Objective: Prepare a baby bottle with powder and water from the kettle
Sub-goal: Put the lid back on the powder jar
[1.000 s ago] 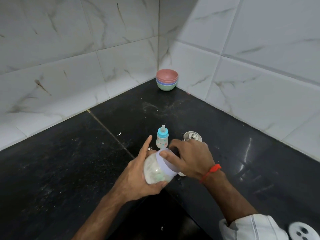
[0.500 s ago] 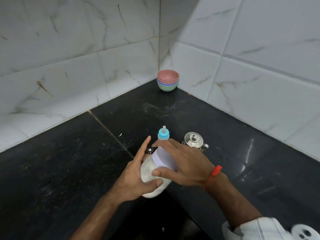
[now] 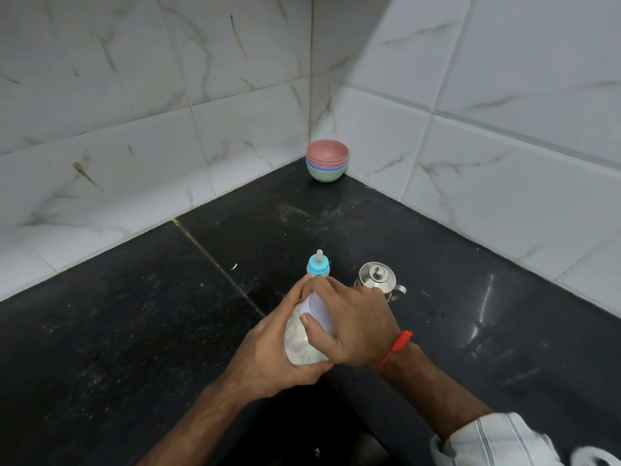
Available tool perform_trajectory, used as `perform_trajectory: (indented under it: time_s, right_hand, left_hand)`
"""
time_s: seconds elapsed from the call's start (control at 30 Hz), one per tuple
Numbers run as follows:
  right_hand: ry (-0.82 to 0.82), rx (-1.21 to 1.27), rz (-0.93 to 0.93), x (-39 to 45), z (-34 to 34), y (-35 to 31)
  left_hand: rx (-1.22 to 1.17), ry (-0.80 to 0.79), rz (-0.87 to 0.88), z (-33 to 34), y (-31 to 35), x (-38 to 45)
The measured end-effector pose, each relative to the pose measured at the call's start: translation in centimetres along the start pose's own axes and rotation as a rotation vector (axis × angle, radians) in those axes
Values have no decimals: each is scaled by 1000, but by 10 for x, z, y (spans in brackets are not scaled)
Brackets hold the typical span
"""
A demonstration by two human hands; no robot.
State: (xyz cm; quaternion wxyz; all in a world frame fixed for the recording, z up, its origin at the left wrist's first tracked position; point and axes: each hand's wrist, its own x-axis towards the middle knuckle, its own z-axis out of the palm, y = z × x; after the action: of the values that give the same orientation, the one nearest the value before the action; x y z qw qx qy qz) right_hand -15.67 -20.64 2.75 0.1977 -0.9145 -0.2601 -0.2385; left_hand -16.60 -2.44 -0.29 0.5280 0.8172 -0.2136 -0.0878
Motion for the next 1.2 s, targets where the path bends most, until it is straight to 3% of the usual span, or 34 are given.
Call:
perform_trajectory:
  time_s: [0.13, 0.2, 0.3, 0.43, 0.63, 0.8, 1.0, 1.1, 1.17, 1.2]
  right_hand:
    - [-88, -59, 168, 6, 8, 7]
    - [-84, 40, 355, 11, 9, 13]
    - [-24, 200, 595, 11, 9, 31]
    - [-42, 72, 717, 1, 12, 67]
    - [-270, -159, 857, -15, 26, 109]
    - [-405, -125, 908, -22, 37, 128]
    - [-439, -26, 898, -13, 40, 144]
    - [-444, -10, 895, 0, 43, 151]
    - [-436, 10, 899, 11, 48, 156]
    - [-431, 20, 899, 17, 50, 158]
  left_hand:
    - [42, 38, -47, 6, -11, 12]
    - [61, 97, -77, 9, -20, 21]
    - [48, 328, -147, 14, -36, 38]
    - [-4, 610, -363, 0, -72, 76]
    - [27, 681, -406, -17, -114, 129]
    - [11, 726, -444, -18, -139, 155]
    - [4, 704, -410, -24, -146, 172]
    - [198, 796, -402, -10, -130, 156]
    - [384, 815, -176, 8, -120, 134]
    - [455, 750, -59, 17, -117, 124]
